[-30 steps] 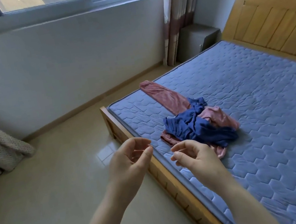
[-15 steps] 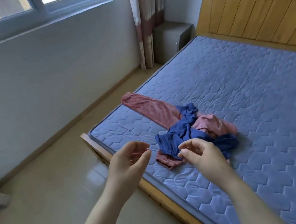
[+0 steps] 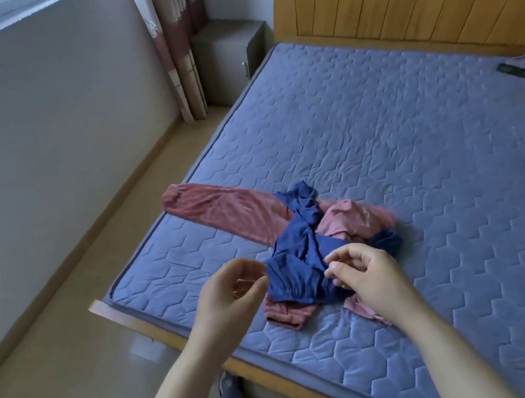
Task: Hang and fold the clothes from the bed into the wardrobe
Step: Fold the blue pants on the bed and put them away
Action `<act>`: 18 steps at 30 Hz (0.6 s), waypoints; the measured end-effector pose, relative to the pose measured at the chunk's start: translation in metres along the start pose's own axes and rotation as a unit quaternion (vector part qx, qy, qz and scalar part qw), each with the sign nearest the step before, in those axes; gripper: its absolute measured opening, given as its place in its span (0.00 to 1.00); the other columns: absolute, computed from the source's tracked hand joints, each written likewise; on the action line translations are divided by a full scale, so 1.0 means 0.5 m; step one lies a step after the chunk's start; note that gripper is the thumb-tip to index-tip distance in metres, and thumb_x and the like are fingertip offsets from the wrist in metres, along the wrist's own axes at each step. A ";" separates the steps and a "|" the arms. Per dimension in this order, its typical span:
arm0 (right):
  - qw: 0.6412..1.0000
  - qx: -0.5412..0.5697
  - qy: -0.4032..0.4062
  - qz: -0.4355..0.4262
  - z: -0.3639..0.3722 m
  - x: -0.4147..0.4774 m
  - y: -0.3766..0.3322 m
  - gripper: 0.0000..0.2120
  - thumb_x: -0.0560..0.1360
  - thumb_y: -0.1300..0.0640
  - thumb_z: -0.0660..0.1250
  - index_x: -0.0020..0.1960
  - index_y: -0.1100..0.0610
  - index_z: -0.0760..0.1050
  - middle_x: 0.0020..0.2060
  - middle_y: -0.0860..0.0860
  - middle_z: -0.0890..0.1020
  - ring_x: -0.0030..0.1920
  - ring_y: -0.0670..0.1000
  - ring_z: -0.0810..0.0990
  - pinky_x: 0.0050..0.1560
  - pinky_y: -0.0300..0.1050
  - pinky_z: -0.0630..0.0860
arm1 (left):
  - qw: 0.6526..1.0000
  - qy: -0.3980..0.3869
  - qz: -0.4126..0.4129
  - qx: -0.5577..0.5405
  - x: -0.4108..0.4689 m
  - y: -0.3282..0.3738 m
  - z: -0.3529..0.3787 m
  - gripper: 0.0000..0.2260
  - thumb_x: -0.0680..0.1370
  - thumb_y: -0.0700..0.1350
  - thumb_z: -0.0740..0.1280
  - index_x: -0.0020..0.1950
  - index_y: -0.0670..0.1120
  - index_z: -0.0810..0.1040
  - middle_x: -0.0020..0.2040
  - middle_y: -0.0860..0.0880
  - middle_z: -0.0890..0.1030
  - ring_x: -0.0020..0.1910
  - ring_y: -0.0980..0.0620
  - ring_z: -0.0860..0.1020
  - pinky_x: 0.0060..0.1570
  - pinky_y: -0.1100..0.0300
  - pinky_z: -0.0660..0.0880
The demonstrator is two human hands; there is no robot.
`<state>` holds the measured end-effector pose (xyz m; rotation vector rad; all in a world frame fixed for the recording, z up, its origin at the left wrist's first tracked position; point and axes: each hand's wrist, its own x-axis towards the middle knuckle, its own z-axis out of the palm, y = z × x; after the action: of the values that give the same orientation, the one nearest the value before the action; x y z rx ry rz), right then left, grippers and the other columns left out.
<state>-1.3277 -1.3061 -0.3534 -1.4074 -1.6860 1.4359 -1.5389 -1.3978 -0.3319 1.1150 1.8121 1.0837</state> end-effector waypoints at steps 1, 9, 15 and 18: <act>1.000 -0.001 0.011 0.009 0.012 0.014 -0.001 0.10 0.75 0.57 0.69 0.44 0.41 0.80 0.39 0.46 0.86 0.39 0.46 0.83 0.48 0.46 0.80 | 1.000 -0.016 0.006 0.009 0.030 -0.006 -0.009 0.05 0.76 0.42 0.70 0.46 0.53 0.81 0.42 0.58 0.83 0.39 0.60 0.80 0.39 0.70 0.75; 0.986 -0.043 0.099 0.125 0.115 0.096 -0.003 0.07 0.73 0.58 0.69 0.40 0.47 0.80 0.37 0.46 0.85 0.39 0.46 0.83 0.49 0.52 0.81 | 0.986 -0.138 0.022 0.091 0.248 -0.073 -0.090 0.07 0.75 0.43 0.71 0.43 0.56 0.79 0.38 0.61 0.82 0.37 0.64 0.79 0.35 0.73 0.71; 0.972 -0.047 0.119 0.195 0.155 0.129 0.043 0.06 0.74 0.59 0.68 0.42 0.48 0.79 0.38 0.48 0.85 0.42 0.48 0.84 0.51 0.51 0.80 | 0.962 -0.226 0.001 0.153 0.354 -0.153 -0.072 0.04 0.74 0.42 0.70 0.45 0.52 0.80 0.40 0.58 0.81 0.38 0.64 0.78 0.34 0.75 0.70; 0.967 -0.070 0.114 0.216 0.160 0.150 0.083 0.06 0.74 0.57 0.67 0.41 0.46 0.79 0.38 0.47 0.84 0.42 0.46 0.83 0.46 0.44 0.79 | 0.951 -0.251 -0.019 0.179 0.379 -0.194 -0.038 0.04 0.74 0.42 0.70 0.45 0.51 0.79 0.41 0.57 0.81 0.39 0.63 0.78 0.36 0.74 0.70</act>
<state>-1.4065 -1.2727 -0.4339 -2.0311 -1.4125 1.3219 -1.6519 -1.2540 -0.4426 1.4070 1.6322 0.3923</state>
